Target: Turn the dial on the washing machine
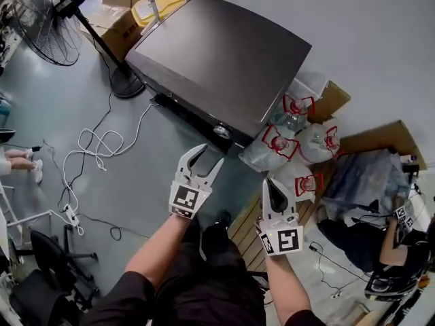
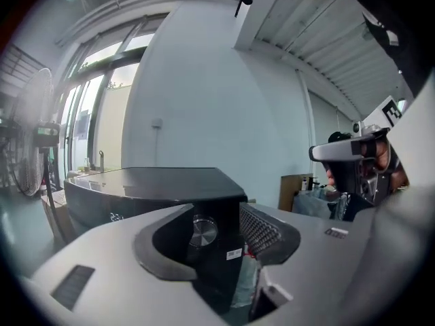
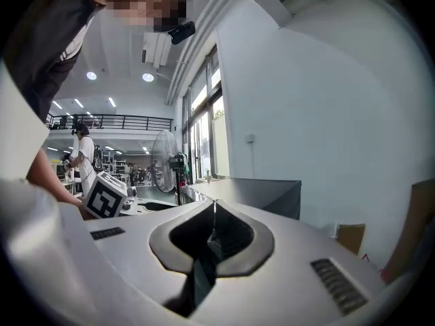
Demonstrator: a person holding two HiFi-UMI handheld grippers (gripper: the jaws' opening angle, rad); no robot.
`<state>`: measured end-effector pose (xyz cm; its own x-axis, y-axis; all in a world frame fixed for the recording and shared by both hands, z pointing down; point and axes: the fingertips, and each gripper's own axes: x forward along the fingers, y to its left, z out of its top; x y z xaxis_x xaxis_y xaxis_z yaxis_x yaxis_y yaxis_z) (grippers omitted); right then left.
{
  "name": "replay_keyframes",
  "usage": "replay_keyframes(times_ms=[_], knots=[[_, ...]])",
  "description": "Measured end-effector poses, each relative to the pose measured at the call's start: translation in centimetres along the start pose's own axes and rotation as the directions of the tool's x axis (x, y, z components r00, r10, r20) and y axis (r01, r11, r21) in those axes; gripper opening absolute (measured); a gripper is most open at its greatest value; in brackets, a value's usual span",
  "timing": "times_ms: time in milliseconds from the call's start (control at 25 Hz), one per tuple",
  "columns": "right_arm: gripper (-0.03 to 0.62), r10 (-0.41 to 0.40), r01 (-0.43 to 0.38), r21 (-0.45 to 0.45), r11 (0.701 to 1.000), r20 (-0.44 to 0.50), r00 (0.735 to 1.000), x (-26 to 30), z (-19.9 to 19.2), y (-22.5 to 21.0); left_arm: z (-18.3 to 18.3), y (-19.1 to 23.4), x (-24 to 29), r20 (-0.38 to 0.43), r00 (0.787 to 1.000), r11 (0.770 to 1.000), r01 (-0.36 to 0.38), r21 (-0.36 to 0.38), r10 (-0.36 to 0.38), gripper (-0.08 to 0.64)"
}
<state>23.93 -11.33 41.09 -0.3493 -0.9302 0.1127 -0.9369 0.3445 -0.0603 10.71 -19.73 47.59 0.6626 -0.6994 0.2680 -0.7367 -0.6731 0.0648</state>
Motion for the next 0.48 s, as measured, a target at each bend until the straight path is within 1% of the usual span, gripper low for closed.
replay_keyframes(times_ms=[80, 200, 280, 480], knots=[[0.022, -0.001, 0.001, -0.002, 1.0, 0.012, 1.0, 1.3, -0.9, -0.1, -1.5, 1.0, 1.9, -0.007, 1.0, 1.0, -0.009, 0.026, 0.01, 0.216], [0.023, 0.012, -0.012, -0.016, 1.0, 0.022, 1.0, 2.1, -2.2, -0.3, -3.6, 0.9, 4.1, 0.002, 1.0, 0.996, -0.005, 0.086, 0.004, 0.255], [0.023, 0.015, -0.015, -0.014, 1.0, 0.018, 1.0, 2.4, -3.2, -0.4, -4.5, 0.7, 5.1, 0.013, 1.0, 0.994, -0.006, 0.107, 0.004, 0.268], [0.023, -0.01, 0.009, 0.007, 1.0, 0.01, 1.0, 3.0, -5.2, -1.3, -6.3, 1.7, 6.8, 0.007, 1.0, 0.984, -0.015, 0.175, 0.014, 0.305]])
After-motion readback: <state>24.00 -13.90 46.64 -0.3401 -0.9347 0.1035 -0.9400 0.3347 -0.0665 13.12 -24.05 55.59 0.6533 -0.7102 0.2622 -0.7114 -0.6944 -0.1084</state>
